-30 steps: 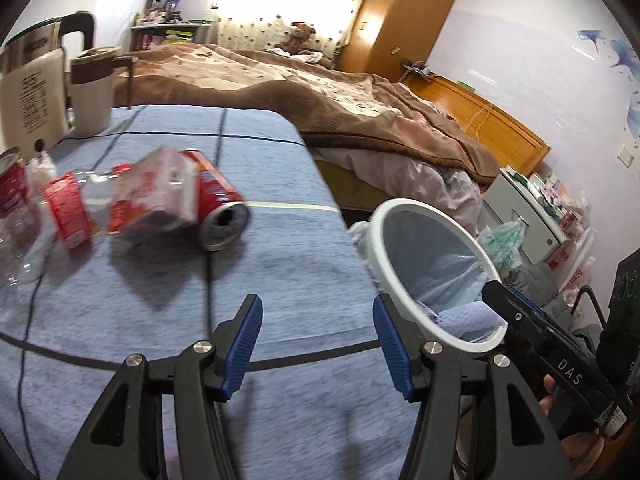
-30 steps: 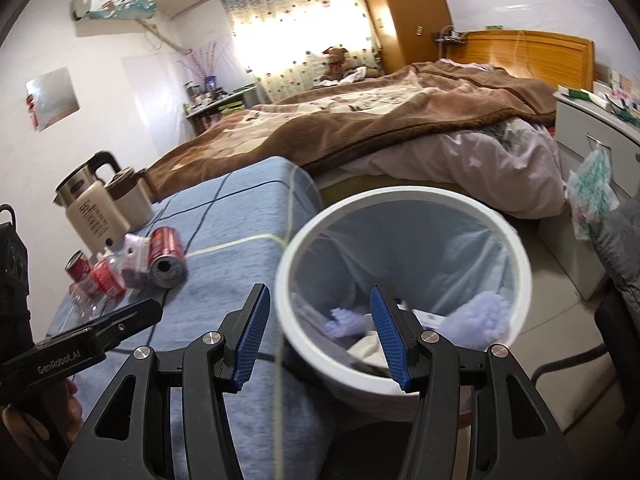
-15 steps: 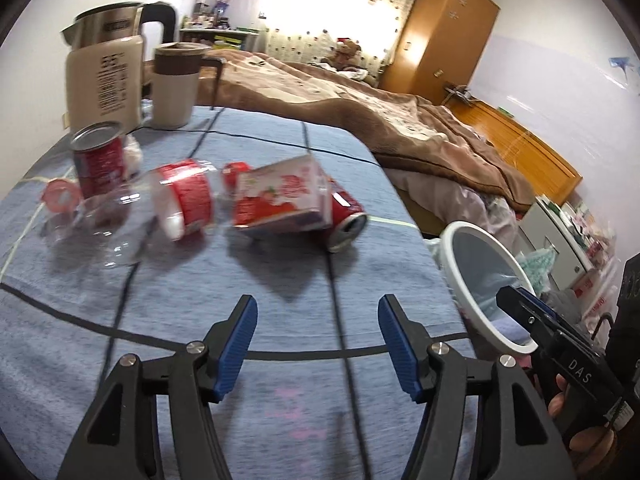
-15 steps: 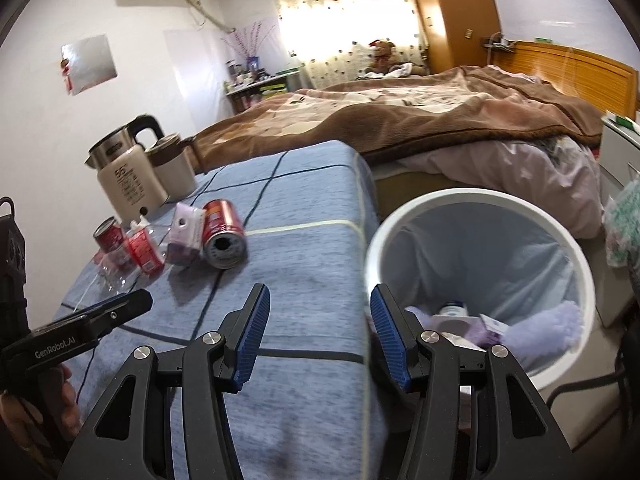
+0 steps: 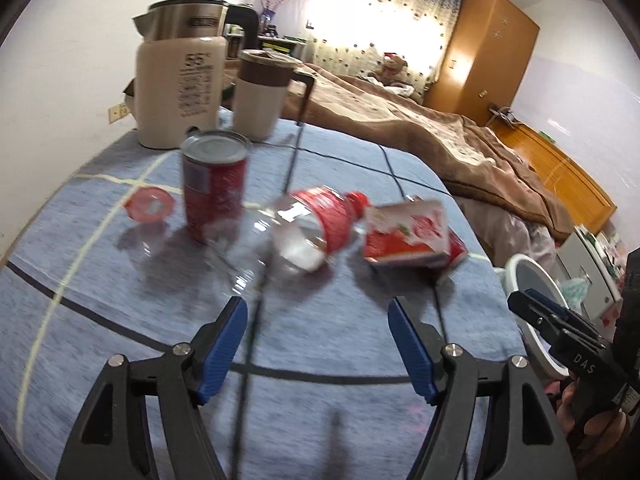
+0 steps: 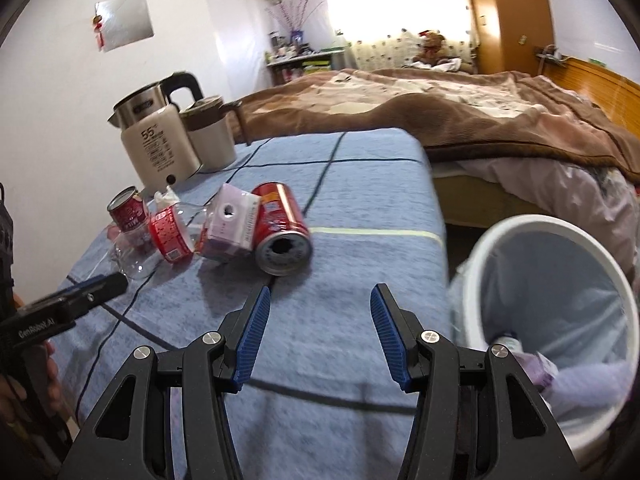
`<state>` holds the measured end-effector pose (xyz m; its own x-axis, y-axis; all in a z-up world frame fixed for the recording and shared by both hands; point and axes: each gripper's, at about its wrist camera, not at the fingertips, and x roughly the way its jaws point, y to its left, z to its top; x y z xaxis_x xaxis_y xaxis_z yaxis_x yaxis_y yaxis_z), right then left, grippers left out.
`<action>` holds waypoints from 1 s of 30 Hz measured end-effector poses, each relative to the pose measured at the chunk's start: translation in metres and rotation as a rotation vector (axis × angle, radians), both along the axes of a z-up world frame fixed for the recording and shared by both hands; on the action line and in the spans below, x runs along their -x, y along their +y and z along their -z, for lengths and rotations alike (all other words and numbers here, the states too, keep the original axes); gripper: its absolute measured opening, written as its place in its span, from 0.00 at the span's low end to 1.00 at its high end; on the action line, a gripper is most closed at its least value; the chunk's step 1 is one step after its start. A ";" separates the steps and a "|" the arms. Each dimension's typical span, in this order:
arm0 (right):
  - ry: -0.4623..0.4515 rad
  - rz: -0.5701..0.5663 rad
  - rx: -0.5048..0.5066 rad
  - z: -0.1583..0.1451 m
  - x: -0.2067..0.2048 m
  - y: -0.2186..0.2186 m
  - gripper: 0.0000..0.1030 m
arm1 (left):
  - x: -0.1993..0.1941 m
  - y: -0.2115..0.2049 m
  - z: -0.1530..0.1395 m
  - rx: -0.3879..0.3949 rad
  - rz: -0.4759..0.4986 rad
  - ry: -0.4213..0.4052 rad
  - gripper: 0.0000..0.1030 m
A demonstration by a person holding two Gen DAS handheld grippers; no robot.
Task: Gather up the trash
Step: 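Move both tools back toward the bottle and red can on the table, then grasp the clear Coca-Cola bottle with the left tool while the right tool grasps the red can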
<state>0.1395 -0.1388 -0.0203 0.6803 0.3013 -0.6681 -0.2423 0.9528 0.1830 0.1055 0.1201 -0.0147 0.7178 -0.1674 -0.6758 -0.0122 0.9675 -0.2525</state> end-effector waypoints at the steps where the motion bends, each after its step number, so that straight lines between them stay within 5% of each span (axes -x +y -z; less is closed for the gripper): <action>1: 0.002 -0.007 -0.002 0.000 -0.003 0.002 0.52 | -0.002 0.004 -0.001 -0.006 -0.001 -0.003 0.74; 20: 0.057 -0.112 0.030 0.015 -0.061 0.036 0.52 | -0.052 0.025 0.001 -0.079 0.032 0.016 0.77; 30: 0.098 -0.146 0.035 0.025 -0.081 0.046 0.53 | -0.063 0.018 0.010 -0.049 0.105 0.049 0.77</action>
<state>0.2205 -0.0927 -0.0451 0.5623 0.3680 -0.7405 -0.3615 0.9148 0.1801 0.1684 0.1383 -0.0250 0.6639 -0.2055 -0.7191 0.0788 0.9754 -0.2060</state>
